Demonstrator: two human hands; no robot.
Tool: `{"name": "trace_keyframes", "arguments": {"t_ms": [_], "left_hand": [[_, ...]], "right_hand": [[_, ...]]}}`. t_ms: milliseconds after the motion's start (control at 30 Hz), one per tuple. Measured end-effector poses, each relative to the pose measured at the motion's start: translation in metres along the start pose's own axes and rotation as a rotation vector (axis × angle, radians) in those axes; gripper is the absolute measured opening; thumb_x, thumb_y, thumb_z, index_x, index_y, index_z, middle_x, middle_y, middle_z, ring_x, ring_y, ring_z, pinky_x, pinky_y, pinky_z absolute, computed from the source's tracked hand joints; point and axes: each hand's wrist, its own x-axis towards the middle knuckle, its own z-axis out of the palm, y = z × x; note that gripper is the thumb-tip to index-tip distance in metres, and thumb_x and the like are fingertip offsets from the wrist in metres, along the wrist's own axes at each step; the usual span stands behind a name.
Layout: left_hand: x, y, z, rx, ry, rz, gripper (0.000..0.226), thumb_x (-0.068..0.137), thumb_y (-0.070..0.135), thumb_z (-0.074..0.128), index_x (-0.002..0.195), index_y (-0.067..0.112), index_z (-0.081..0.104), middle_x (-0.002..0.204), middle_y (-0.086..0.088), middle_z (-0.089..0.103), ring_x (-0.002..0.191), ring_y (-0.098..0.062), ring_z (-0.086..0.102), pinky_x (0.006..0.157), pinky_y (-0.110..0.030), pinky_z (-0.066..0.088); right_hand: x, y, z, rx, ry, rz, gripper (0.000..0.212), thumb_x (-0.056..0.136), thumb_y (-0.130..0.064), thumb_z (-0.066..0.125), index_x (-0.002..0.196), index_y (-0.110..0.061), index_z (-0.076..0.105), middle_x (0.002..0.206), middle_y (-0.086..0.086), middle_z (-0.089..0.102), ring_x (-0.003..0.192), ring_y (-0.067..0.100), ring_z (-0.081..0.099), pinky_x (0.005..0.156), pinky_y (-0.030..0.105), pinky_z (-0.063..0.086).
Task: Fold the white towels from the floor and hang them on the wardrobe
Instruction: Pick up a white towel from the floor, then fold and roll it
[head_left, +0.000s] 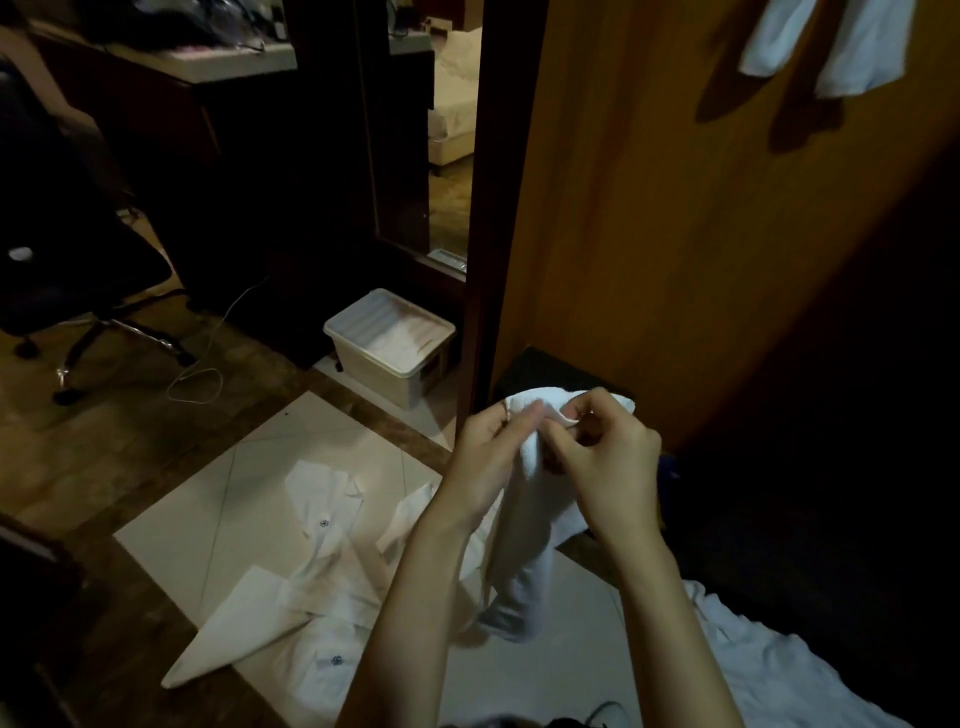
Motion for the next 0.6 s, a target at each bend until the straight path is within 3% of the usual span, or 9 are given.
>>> {"name": "trace_keyframes", "arguments": {"t_ms": [67, 167, 367, 467, 600], "left_hand": [[-0.001, -0.001, 0.001, 0.030, -0.010, 0.039, 0.021, 0.096, 0.015, 0.047, 0.105, 0.017, 0.066, 0.094, 0.014, 0.072, 0.098, 0.001, 0.064, 0.080, -0.012, 0.047], [-0.002, -0.002, 0.000, 0.057, 0.002, 0.040, 0.023, 0.097, 0.014, 0.047, 0.104, 0.025, 0.066, 0.101, 0.013, 0.071, 0.104, -0.002, 0.063, 0.089, -0.016, 0.048], [-0.002, -0.006, -0.009, 0.163, 0.075, 0.076, 0.020, 0.092, 0.011, 0.056, 0.091, 0.027, 0.069, 0.087, 0.014, 0.072, 0.091, 0.002, 0.065, 0.081, -0.013, 0.048], [-0.004, -0.010, -0.013, 0.193, 0.073, 0.109, 0.025, 0.089, 0.005, 0.060, 0.087, 0.027, 0.071, 0.084, 0.016, 0.073, 0.091, 0.001, 0.066, 0.083, -0.013, 0.048], [-0.003, -0.014, -0.018, 0.219, 0.088, 0.063, 0.011, 0.086, 0.006, 0.065, 0.090, 0.014, 0.072, 0.086, 0.004, 0.072, 0.086, -0.007, 0.067, 0.081, -0.015, 0.051]], "right_hand": [[-0.001, -0.002, 0.000, -0.003, -0.029, -0.011, 0.018, 0.083, -0.008, 0.071, 0.074, -0.014, 0.057, 0.057, -0.012, 0.054, 0.061, -0.007, 0.058, 0.052, 0.004, 0.039], [-0.002, 0.000, 0.002, -0.001, -0.038, 0.018, 0.016, 0.084, -0.010, 0.070, 0.074, -0.015, 0.058, 0.055, -0.008, 0.056, 0.060, 0.000, 0.060, 0.050, 0.008, 0.043], [-0.003, 0.007, 0.003, -0.056, -0.137, 0.107, 0.019, 0.082, -0.032, 0.072, 0.077, -0.015, 0.064, 0.064, -0.001, 0.061, 0.061, 0.011, 0.062, 0.058, 0.029, 0.054], [-0.004, 0.010, 0.000, -0.037, -0.192, 0.134, 0.019, 0.082, -0.032, 0.072, 0.077, -0.016, 0.064, 0.068, -0.001, 0.063, 0.066, 0.010, 0.061, 0.059, 0.023, 0.050], [-0.005, 0.017, -0.003, -0.083, -0.280, 0.044, 0.021, 0.079, -0.036, 0.073, 0.074, -0.020, 0.061, 0.074, -0.003, 0.058, 0.070, 0.007, 0.054, 0.058, 0.013, 0.040]]}}
